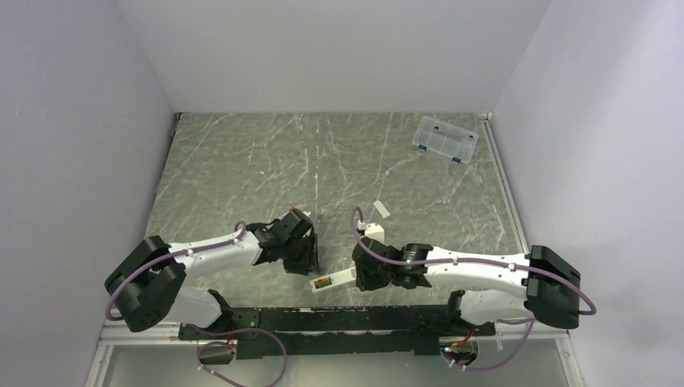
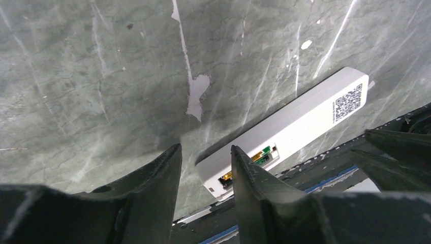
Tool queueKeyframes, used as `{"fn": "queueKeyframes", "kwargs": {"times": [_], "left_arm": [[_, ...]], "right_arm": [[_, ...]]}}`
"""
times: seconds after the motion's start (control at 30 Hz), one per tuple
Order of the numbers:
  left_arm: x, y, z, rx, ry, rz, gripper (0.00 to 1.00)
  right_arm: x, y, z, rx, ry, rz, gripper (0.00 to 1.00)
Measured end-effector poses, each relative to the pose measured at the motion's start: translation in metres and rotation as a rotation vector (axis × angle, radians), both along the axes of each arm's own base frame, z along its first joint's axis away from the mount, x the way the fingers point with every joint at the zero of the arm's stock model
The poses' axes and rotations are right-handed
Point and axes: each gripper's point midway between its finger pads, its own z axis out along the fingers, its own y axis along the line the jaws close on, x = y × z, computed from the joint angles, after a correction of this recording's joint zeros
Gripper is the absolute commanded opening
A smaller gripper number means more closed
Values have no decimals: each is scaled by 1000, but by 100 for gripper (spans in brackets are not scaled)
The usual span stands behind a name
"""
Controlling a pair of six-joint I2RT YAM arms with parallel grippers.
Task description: Load the batteries into the remote control
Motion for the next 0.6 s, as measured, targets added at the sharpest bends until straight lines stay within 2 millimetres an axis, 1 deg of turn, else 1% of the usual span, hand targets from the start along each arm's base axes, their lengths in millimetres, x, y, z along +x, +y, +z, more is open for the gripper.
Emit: {"fn": "queueKeyframes", "kwargs": {"times": [0.23,0.37,0.43,0.57,0.6], "left_arm": [[0,-7,0,-30,6,-13,32],[-1,-10,-2,-41,16,-21,25],[-3,-10,-4,-43,22,-24,20],[-6,-10,-6,-51,33,-27,0],[-6,-10,-6,-53,34,-30,0]], "right_arm": [[-1,4,-16,-10,32,2,12],[3,6,-22,-14,36,-12,1],[5,7,-24,-18,38,-18,0],[10,7,-30,-25,44,-34,0],[11,7,-31,-28,46,-39,0]]}}
